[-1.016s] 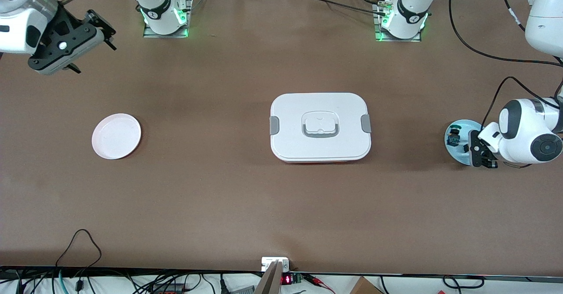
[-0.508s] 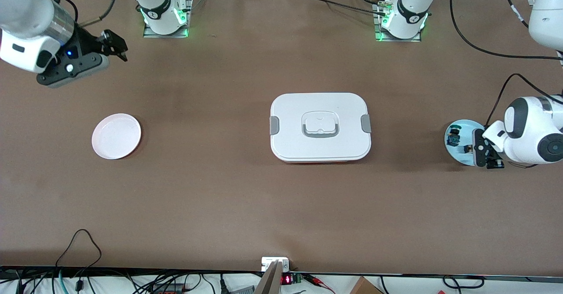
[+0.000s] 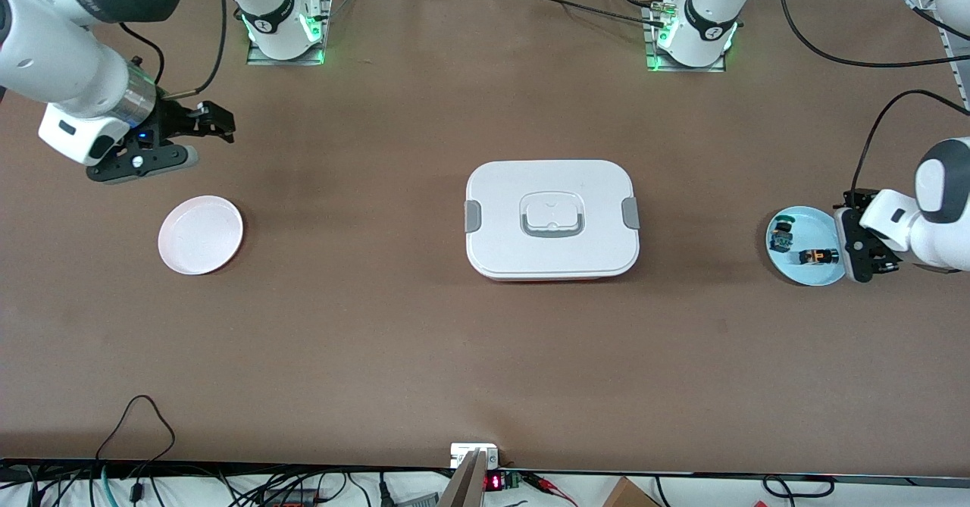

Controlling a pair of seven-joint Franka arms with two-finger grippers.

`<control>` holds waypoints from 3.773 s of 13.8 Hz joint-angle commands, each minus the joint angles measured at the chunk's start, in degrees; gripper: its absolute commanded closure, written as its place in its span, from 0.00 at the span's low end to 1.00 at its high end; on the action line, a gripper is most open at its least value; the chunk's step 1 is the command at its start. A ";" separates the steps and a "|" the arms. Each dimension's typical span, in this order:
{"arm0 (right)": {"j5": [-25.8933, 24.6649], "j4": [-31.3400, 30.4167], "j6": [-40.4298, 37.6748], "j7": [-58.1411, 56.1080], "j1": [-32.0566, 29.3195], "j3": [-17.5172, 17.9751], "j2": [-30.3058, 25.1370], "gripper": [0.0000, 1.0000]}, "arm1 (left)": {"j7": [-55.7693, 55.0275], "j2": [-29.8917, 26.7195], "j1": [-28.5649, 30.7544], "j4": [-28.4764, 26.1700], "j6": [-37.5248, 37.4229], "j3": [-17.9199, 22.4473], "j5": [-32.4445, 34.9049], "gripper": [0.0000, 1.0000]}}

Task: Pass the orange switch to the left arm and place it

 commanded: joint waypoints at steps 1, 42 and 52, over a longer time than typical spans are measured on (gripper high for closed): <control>0.15 1.77 1.00 0.16 -3.65 0.94 0.67 0.00 | -11.48 0.47 -2.00 6.88 -9.41 -0.25 -4.12 0.00; 0.24 6.44 4.52 3.15 -4.37 0.67 2.44 0.00 | -78.23 -30.64 -25.83 -7.08 -0.21 14.69 -13.71 0.00; 0.24 6.44 4.52 3.67 -4.28 0.76 2.44 0.00 | -77.70 -30.64 -25.92 -6.99 -1.44 14.25 -13.71 0.00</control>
